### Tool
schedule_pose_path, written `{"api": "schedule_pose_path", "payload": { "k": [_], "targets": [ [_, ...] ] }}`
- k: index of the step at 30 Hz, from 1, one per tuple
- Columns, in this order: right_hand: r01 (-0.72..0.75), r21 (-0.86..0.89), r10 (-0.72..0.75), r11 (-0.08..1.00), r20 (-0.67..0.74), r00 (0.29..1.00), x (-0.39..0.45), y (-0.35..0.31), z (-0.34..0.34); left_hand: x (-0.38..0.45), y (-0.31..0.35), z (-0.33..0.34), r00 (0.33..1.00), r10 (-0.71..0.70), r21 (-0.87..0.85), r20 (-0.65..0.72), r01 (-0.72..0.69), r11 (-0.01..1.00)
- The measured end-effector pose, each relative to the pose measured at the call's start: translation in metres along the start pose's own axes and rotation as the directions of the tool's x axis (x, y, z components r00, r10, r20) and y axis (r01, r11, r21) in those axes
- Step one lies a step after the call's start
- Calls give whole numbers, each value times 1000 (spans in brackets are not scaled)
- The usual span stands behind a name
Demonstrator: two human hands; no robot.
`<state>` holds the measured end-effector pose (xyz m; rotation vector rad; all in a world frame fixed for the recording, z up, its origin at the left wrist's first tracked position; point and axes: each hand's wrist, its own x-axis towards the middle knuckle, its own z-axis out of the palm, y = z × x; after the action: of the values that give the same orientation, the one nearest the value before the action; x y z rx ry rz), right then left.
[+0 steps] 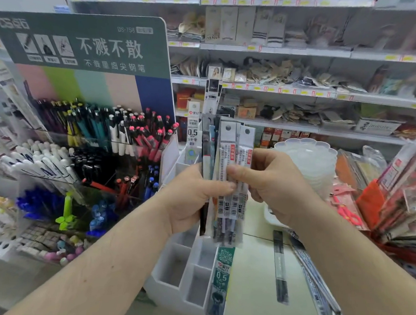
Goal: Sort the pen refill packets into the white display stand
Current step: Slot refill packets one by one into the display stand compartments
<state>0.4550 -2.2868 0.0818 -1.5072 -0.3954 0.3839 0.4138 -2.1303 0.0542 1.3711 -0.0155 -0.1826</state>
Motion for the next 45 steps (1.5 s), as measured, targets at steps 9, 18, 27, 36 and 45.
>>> {"api": "schedule_pose_path", "payload": {
  "k": [9, 18, 27, 36, 45],
  "targets": [
    [-44, 54, 47, 998, -56, 997, -7, 6, 1, -1, -3, 1, 992, -1, 214, -128, 29, 977],
    [-34, 6, 35, 999, -136, 990, -5, 12, 4, -3, 1, 4, 994, -39, 219, -104, 61, 974],
    [-68, 85, 81, 994, -152, 985, -5, 18, -5, -2, 0, 1, 994, -61, 109, -92, 71, 992],
    [6, 78, 4, 997, -128, 992, -9, 19, 5, -1, 0, 2, 993, -34, 174, -114, 54, 983],
    [-73, 89, 88, 993, -177, 980, -6, 25, -1, -1, 0, 3, 982, -83, 134, -170, 106, 985]
  ]
}}
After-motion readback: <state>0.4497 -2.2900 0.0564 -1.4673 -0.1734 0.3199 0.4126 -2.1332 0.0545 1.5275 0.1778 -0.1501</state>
